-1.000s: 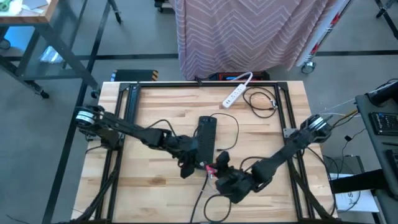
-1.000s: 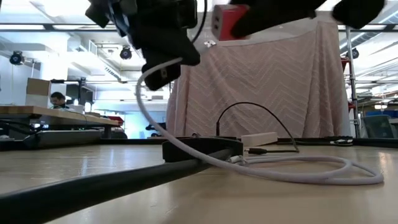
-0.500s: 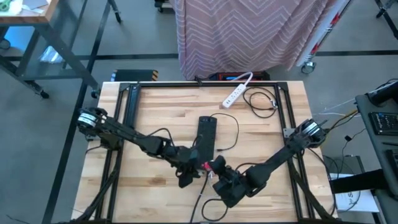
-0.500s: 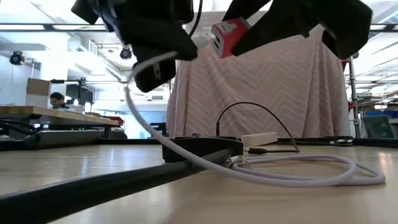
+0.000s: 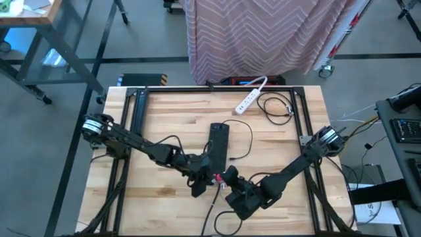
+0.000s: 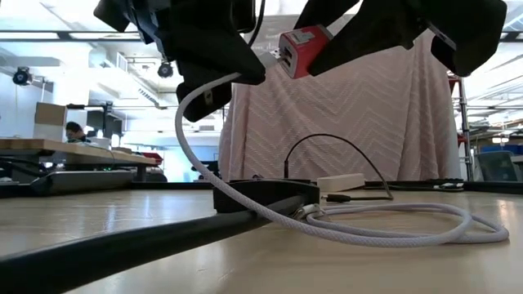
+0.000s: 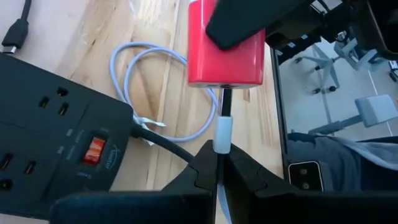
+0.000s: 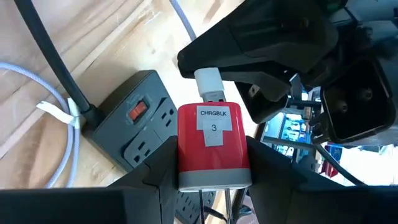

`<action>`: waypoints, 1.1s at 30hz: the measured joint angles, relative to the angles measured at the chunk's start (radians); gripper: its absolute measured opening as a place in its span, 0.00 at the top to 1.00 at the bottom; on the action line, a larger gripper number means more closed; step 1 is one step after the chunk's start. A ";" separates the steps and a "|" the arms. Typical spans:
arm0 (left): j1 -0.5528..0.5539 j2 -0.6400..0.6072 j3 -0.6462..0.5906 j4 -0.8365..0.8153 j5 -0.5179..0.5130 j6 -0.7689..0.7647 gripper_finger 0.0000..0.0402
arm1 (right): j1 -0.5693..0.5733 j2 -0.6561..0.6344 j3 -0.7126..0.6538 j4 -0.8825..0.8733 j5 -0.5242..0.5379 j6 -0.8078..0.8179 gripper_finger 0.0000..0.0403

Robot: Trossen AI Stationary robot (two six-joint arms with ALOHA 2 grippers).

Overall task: Insert USB
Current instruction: Insert the violet charger cable into the red charger adapter

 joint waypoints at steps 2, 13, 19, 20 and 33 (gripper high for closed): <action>-0.001 0.000 0.000 0.000 0.000 0.003 1.00 | 0.000 0.000 0.000 0.002 0.000 -0.009 0.67; -0.004 0.000 0.000 -0.006 0.003 0.014 1.00 | -0.024 0.000 0.000 0.035 -0.014 -0.008 0.67; -0.004 0.001 0.000 -0.011 0.004 0.019 1.00 | -0.027 0.000 0.000 0.038 -0.111 -0.037 0.67; -0.004 0.001 0.000 -0.011 0.004 0.019 1.00 | -0.028 0.000 0.000 0.037 -0.120 -0.031 0.67; -0.005 0.001 -0.002 0.002 -0.017 0.040 1.00 | -0.057 -0.001 -0.002 0.071 -0.144 0.079 0.67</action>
